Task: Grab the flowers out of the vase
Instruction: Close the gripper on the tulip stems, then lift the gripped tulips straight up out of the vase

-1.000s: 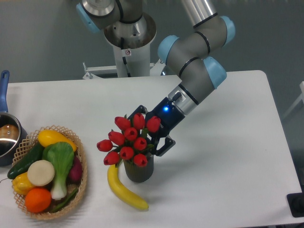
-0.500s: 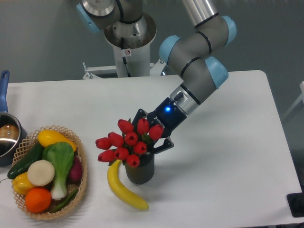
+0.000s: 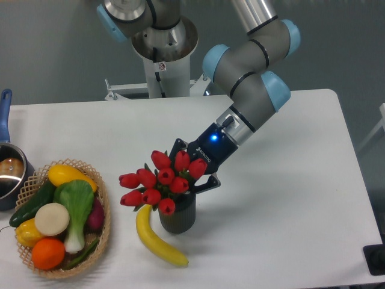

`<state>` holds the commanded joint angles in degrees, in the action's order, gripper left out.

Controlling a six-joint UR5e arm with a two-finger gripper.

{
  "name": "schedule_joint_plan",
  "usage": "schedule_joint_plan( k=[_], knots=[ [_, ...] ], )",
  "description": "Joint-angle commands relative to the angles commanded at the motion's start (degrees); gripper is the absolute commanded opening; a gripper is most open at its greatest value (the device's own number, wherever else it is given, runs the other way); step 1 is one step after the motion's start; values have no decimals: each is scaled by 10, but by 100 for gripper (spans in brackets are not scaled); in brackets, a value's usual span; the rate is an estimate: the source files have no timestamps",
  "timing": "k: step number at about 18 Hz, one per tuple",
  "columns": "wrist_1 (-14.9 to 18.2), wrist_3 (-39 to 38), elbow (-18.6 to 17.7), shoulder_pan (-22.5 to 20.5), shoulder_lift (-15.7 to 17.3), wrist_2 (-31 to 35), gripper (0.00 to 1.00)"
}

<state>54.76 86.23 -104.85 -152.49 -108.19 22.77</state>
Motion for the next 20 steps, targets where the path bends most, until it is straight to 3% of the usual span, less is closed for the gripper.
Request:
schedule_joint_plan(
  k=[5, 11, 20],
  knots=[
    [0, -14, 2, -3, 7, -12, 40],
    [0, -89, 13, -3, 56, -18, 40],
    [0, -168, 49, -4, 86, -26, 40]
  ],
)
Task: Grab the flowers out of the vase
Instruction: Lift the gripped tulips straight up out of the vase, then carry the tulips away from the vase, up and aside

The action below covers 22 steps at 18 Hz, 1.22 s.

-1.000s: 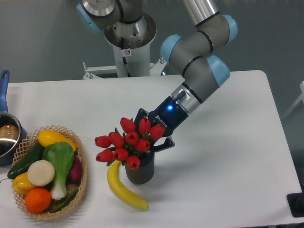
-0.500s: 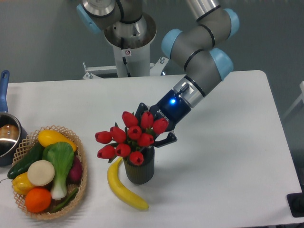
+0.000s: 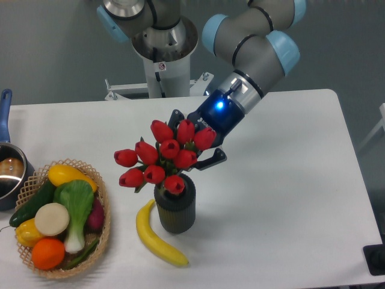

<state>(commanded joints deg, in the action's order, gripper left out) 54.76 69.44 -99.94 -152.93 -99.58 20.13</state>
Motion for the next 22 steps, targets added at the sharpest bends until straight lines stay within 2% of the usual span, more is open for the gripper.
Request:
schedule_joint_plan(
  k=[7, 13, 22],
  knots=[
    [0, -107, 68, -2, 13, 0, 41],
    [0, -121, 92, -16, 26, -2, 41],
    [-2, -107, 104, -124, 23, -11, 41]
  ],
)
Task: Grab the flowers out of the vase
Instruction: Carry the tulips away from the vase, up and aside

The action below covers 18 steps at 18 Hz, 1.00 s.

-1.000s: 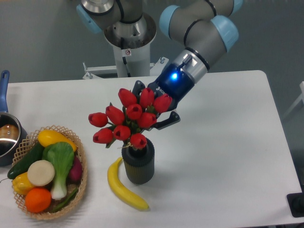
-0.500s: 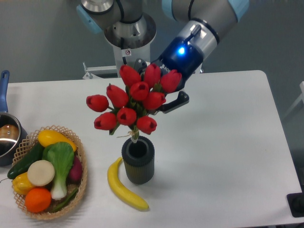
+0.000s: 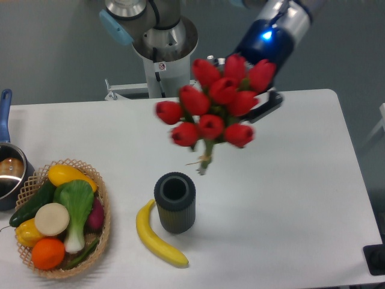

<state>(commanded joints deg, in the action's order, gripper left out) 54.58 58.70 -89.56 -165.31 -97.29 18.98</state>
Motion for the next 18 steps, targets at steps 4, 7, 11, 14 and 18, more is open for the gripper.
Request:
schedule_joint_plan(
  k=[4, 7, 11, 14, 18],
  knots=[
    [0, 40, -2, -47, -12, 0, 41],
    [-2, 65, -2, -76, -27, 0, 41],
    [-4, 85, -2, -109, -47, 0, 41],
    [-3, 93, -4, -113, -51, 0, 41],
    [-4, 93, -8, -117, -51, 0, 41]
  ],
)
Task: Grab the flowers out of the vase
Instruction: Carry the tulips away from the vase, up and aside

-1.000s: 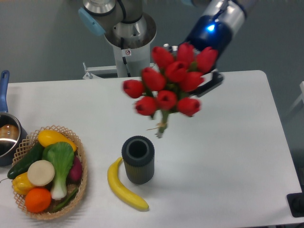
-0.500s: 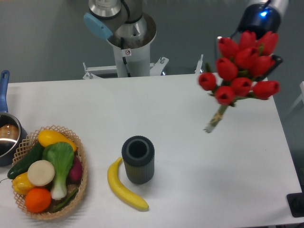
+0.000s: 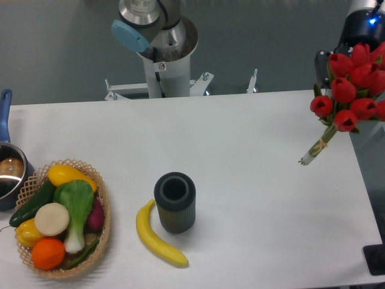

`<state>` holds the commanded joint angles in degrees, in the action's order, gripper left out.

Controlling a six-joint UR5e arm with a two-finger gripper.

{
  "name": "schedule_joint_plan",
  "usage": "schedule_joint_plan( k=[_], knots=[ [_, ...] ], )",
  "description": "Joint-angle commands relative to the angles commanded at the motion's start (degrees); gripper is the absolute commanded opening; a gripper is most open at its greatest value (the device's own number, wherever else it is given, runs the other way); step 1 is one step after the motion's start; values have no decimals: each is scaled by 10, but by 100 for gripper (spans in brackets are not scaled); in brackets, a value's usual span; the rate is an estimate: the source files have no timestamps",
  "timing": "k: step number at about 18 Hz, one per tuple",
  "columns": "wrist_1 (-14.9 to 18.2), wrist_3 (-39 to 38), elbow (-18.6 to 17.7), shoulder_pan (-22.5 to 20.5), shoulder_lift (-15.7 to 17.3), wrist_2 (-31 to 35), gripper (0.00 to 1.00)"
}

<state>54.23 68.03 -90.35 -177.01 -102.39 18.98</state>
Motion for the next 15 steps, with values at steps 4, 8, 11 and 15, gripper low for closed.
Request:
schedule_joint_plan(
  k=[4, 8, 11, 15],
  knots=[
    [0, 1, -5, -11, 0, -3, 41],
    [1, 0, -9, -18, 1, -18, 41],
    [1, 0, -11, -19, 1, -18, 41],
    [1, 0, -11, -19, 1, -18, 41]
  ],
)
